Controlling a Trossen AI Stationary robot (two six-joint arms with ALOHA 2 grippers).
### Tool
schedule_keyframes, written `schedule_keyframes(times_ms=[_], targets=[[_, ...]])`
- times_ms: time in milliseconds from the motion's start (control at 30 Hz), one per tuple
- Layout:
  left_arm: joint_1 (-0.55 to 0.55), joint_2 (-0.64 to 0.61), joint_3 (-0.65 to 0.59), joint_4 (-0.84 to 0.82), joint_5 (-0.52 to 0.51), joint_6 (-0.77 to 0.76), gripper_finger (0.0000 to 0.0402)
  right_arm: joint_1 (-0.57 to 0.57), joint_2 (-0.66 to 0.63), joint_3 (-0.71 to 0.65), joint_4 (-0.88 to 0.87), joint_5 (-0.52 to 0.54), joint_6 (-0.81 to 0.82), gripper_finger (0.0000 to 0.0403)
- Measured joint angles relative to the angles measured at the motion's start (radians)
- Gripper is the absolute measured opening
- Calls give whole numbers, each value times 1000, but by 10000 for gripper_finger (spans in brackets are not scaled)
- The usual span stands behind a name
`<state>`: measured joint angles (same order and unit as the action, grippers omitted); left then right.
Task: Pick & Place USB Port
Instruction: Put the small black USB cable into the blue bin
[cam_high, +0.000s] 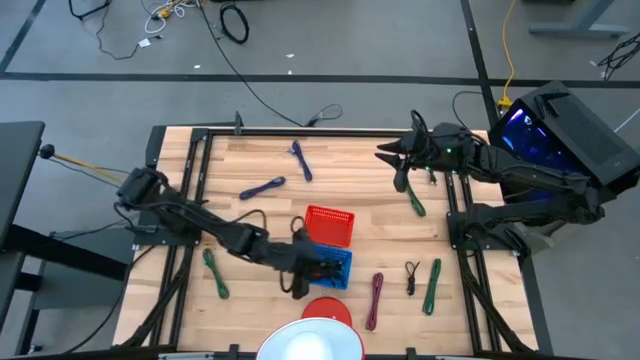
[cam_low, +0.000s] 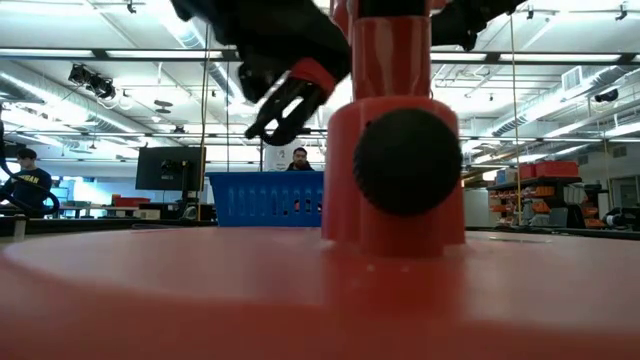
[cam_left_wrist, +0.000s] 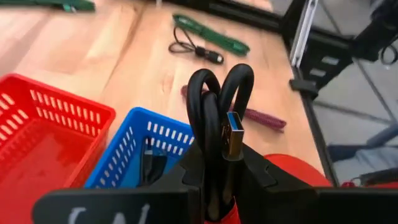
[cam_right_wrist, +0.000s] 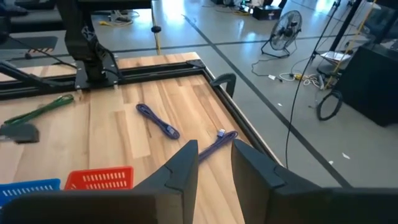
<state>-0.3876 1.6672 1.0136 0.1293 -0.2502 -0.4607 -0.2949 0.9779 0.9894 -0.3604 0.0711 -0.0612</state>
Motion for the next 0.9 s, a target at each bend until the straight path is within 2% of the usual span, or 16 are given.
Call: schedule_keyframes(times_ms=[333, 467, 700, 900], targets=[[48, 133, 294, -454, 35, 105, 48, -7, 0, 0, -8, -6, -1, 98], [72, 180, 339, -480, 68, 134, 48, -7, 0, 0, -17, -8, -8, 98], [95, 217, 350, -495, 146, 158, 48, -8, 1, 0, -25, -8, -12, 98], [105, 221, 351, -498, 154, 139, 48, -8, 1, 0, -26, -8, -26, 98]])
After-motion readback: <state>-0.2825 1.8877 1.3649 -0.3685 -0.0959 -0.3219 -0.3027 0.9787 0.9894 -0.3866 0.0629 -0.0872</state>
